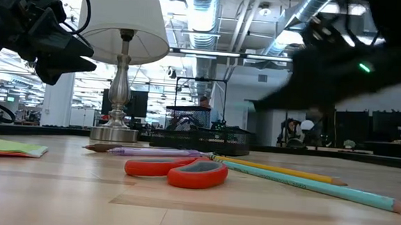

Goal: Pick and place office supplies into organizer
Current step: Put the light blue pen into the black desk organizer

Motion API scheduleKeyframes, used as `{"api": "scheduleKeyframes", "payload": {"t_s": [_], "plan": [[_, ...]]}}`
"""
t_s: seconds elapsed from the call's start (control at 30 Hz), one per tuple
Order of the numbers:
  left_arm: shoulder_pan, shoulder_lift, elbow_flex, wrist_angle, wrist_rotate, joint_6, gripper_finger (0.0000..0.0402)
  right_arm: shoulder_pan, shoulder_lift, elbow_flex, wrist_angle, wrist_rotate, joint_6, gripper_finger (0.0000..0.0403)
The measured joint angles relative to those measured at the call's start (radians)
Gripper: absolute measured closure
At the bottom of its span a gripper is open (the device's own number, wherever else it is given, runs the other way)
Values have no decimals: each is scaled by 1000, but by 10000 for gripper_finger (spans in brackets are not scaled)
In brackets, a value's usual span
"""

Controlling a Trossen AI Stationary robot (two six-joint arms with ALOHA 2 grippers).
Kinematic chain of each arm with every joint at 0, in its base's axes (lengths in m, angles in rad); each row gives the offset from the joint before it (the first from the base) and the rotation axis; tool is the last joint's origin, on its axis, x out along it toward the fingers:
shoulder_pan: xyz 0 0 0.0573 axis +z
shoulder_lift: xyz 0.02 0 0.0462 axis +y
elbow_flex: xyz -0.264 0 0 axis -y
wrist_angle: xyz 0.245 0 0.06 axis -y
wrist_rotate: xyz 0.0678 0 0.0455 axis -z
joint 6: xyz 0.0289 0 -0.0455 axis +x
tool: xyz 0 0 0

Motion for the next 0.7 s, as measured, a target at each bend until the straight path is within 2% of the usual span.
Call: {"api": "scheduleKeyframes", "payload": {"t_s": [0.17,0.3,0.5,0.63,0.7], "plan": [[0,0,0,0,0,-1,220,-148,-167,31,-83,-132,-142,377],[0,0,0,0,0,-2,220,-298,-263,176,-363,-292,-160,378],[0,0,0,-4,0,-2,220,-507,-264,520,-918,-492,-157,376],[0,0,0,-19,0,-1,220,-623,-205,698,-1148,-685,-196,377],[0,2,0,-30,0,-1,220,-670,-165,794,-1187,-787,-211,375]]}}
